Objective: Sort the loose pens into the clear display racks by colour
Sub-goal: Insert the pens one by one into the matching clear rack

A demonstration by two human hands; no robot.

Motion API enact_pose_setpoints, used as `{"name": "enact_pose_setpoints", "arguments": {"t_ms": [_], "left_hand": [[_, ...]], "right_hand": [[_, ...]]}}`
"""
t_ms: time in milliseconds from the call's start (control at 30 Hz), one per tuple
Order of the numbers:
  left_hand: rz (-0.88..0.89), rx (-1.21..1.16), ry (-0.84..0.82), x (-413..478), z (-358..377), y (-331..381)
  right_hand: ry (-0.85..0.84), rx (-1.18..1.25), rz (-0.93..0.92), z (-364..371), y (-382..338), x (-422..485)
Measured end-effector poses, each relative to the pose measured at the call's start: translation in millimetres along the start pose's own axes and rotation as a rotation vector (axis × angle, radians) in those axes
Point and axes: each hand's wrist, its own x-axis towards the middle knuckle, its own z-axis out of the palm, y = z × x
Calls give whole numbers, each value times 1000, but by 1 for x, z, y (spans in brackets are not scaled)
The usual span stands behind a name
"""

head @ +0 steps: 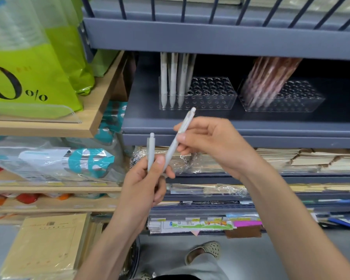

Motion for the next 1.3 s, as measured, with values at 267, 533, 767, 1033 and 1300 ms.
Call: {"name": "enact_pose_setpoints", "arguments": {"t_ms": [267,533,767,1033,1300], "left_hand": [[-30,-86,22,4,-6,1],[-83,-182,93,5,-14,0],[-28,-60,52,1,-16,0],[-15,-92,97,4,-20,-7],[95,46,172,4,-23,-5]], "right_hand": [[322,16,-135,-14,-21,13],[598,-270,-361,-38,-37,57],[552,-554,-202,-45,-35,101],[494,-592,-227,-38,-35,111],[566,-503,-258,-35,-33,89]]}}
